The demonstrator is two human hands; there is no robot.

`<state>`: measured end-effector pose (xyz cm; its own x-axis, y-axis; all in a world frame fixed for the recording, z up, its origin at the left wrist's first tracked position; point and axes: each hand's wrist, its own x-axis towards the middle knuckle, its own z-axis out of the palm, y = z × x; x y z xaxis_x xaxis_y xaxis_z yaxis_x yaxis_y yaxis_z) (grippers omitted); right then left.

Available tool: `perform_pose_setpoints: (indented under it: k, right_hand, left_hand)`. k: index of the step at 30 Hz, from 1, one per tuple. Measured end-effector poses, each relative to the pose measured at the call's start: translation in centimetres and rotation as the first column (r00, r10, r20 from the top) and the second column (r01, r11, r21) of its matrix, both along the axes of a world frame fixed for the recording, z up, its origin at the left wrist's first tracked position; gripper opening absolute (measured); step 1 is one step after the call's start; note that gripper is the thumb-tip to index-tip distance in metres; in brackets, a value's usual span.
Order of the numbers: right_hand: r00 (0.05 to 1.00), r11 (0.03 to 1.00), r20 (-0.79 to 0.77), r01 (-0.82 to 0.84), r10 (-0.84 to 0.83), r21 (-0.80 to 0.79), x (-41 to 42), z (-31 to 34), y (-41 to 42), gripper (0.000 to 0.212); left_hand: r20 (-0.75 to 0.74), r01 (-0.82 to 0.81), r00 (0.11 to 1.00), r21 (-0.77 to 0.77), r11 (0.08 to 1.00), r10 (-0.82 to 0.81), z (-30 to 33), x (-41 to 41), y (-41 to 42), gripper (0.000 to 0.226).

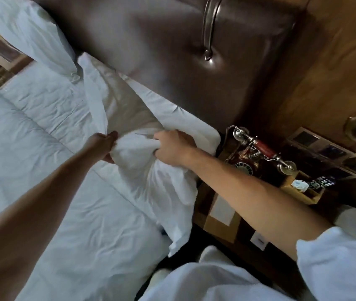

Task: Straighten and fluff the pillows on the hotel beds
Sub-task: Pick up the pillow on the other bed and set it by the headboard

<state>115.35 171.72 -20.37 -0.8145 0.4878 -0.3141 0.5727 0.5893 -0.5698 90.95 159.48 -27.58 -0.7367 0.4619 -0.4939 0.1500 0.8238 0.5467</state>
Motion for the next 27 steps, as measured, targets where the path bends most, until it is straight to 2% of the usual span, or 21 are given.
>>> perform_pose_setpoints:
  k: [2,5,8,10,14,15,18,20,22,24,27]
  right_hand:
    - [0.999,0.998,0.046,0.018,-0.021,0.068,2.1,-0.4,2.6,0.007]
    - [0.973,0.981,0.229,-0.037,-0.007,0.190,6.4,-2.2,5.4,0.013]
    - [0.940,0.988,0.340,-0.027,-0.027,0.155,10.1,-4.5,6.7,0.009]
    - [0.943,0.990,0.327,0.014,-0.059,0.139,11.2,-5.5,6.8,0.008]
    - [0.951,0.991,0.293,0.074,-0.103,0.109,10.6,-6.1,6.3,0.007]
    - [0.949,0.992,0.293,0.090,-0.111,0.087,10.4,-6.2,6.1,0.009]
    - [0.948,0.988,0.278,0.154,-0.153,0.018,10.4,-6.6,5.1,0.014]
    - [0.956,0.987,0.258,0.154,-0.137,-0.046,10.6,-7.0,4.2,0.015]
    - [0.964,0.983,0.255,0.113,-0.073,-0.145,11.0,-7.2,3.5,0.040]
    - [0.967,0.979,0.252,0.087,-0.039,-0.184,11.3,-7.1,2.6,0.059]
    - [0.936,0.967,0.320,0.201,-0.143,-0.155,12.0,-8.2,0.4,0.092]
  left_hand:
    - [0.024,0.005,1.000,0.000,1.000,-0.005,-0.9,2.6,1.7,0.057]
    - [0.113,0.083,0.991,-0.042,0.996,-0.078,-3.1,7.1,4.0,0.067]
    - [0.168,0.168,0.974,-0.086,0.982,-0.152,-4.7,10.5,5.7,0.072]
    - [0.142,0.207,0.971,-0.118,0.971,-0.190,-4.7,11.3,6.3,0.078]
    - [-0.210,0.234,0.930,-0.290,0.928,-0.300,-2.8,9.2,7.0,0.093]
    - [-0.247,0.222,0.919,-0.320,0.921,-0.307,-2.4,8.0,7.2,0.096]
    - [-0.218,0.195,0.935,-0.344,0.918,-0.281,-1.2,4.3,8.1,0.103]
    - [-0.131,0.226,0.952,-0.317,0.921,-0.278,-0.9,2.2,9.2,0.110]
    - [-0.001,0.268,0.959,-0.304,0.914,-0.282,-1.2,0.6,10.6,0.113]
    - [0.096,0.297,0.955,-0.310,0.903,-0.282,-2.3,-0.6,11.7,0.106]
    - [0.128,0.357,0.934,-0.324,0.876,-0.334,-4.9,-1.4,12.7,0.084]
